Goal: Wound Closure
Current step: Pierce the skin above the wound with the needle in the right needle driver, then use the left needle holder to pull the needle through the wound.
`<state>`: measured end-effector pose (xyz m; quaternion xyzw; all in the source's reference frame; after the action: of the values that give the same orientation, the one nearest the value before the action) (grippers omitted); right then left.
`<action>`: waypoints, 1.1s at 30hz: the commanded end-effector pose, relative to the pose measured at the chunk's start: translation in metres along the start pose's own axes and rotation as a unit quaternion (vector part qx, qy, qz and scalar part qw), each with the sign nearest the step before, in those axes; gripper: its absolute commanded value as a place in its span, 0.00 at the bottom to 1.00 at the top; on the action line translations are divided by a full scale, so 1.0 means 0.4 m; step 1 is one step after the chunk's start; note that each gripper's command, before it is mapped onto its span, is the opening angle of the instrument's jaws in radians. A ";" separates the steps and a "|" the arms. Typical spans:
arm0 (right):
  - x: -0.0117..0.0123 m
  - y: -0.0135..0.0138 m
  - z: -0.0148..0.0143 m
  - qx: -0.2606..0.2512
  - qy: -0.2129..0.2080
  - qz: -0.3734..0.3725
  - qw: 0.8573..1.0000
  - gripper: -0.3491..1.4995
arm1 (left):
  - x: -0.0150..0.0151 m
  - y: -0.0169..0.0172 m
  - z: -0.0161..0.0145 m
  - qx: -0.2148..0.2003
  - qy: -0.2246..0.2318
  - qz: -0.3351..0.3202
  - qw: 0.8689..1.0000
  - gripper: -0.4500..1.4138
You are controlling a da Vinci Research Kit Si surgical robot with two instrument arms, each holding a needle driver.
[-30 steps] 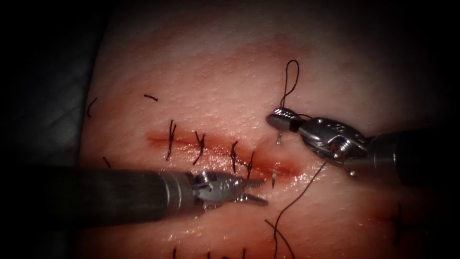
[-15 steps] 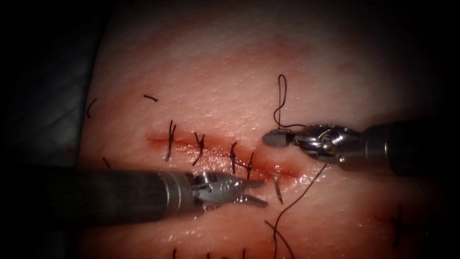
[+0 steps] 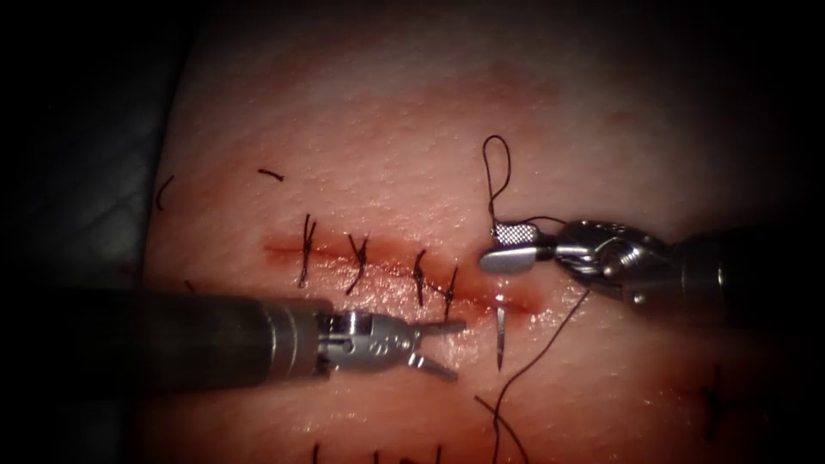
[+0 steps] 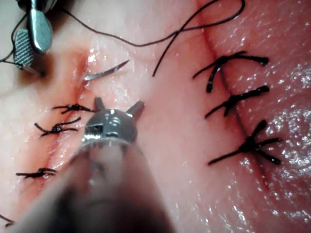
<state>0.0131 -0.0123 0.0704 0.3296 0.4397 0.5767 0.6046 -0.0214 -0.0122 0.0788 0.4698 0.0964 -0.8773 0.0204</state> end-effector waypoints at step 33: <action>-0.0078 0.0087 -0.0046 -0.029 0.017 -0.025 0.999 0.20 | 0.0093 -0.0096 0.0112 0.056 0.097 0.131 0.985 0.28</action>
<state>0.0097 -0.0149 0.0728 0.2907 0.4409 0.5792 0.6210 -0.0272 -0.0090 0.0783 0.5630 -0.0137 -0.8201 0.1009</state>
